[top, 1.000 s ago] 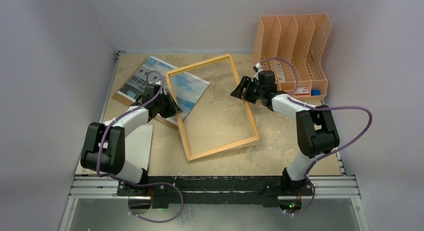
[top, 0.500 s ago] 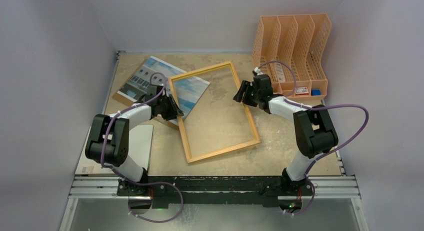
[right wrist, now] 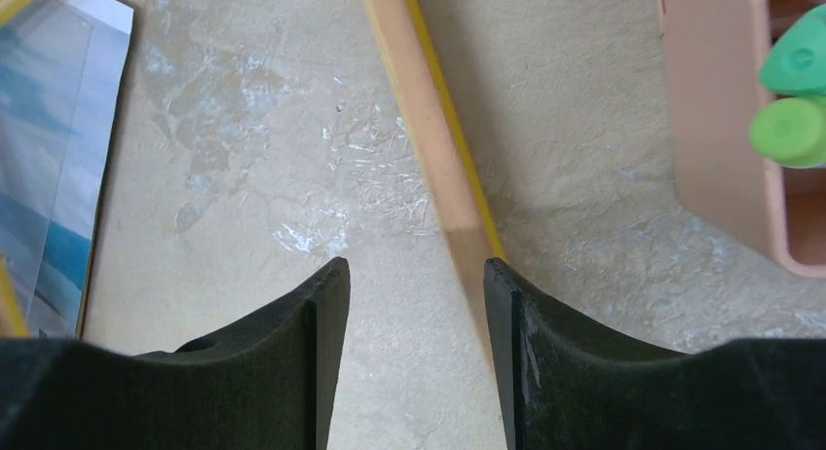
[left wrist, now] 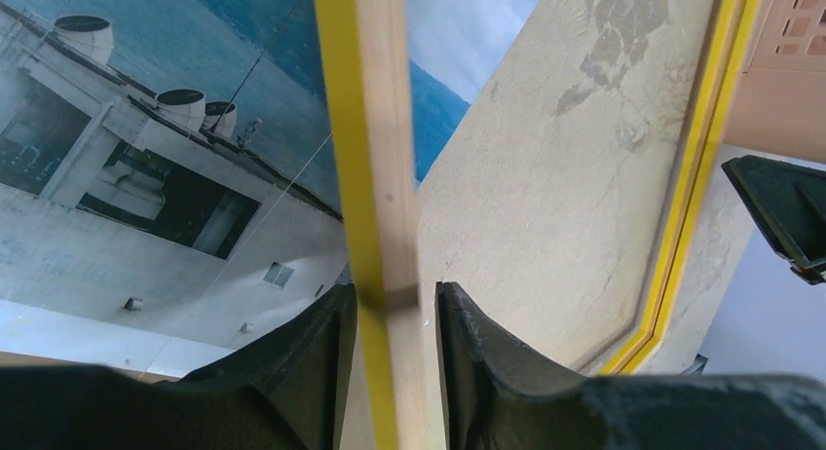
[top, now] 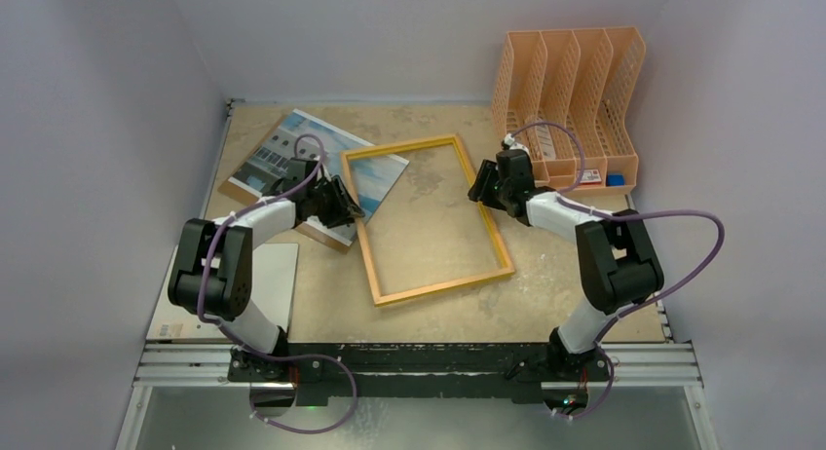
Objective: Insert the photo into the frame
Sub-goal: Turn over the photo frame at the center of the board.
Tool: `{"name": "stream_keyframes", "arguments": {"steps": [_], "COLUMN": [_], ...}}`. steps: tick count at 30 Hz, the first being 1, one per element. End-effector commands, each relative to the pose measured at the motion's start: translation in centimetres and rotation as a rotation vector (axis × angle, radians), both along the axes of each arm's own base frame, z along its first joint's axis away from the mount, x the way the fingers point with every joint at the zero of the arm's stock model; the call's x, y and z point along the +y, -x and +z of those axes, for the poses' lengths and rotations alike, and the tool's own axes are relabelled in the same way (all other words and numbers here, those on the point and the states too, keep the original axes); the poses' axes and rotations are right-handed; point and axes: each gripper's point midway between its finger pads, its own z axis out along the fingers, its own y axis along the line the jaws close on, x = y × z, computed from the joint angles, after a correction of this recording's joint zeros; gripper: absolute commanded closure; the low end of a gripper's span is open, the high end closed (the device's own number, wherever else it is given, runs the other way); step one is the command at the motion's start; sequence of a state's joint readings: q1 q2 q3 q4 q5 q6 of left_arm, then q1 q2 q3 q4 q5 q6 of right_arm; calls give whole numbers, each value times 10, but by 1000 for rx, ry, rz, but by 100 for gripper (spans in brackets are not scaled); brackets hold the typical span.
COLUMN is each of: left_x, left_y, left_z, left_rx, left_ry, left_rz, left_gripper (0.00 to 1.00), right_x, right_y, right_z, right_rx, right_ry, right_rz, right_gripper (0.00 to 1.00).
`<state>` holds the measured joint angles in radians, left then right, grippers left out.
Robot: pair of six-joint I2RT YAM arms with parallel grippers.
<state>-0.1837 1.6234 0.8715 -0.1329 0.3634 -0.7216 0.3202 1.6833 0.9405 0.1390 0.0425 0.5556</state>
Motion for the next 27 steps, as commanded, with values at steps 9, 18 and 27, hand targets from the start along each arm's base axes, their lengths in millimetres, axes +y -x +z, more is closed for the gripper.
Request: {"name": "stream_keyframes", "arguments": {"steps": [9, 18, 27], "left_x": [4, 34, 78], "left_y": [-15, -7, 44], "left_z": [8, 42, 92], "left_rx": [-43, -131, -257], "left_ry": [-35, -149, -234], "left_rz": [20, 127, 312], "left_gripper": [47, 39, 41], "right_x": [-9, 79, 212], "right_y": [8, 36, 95], "right_z": [10, 42, 25], "right_rx": [-32, -98, -76], "right_ry": [81, 29, 65], "right_rz": [-20, 257, 418], "right_gripper": [48, 45, 40]}}
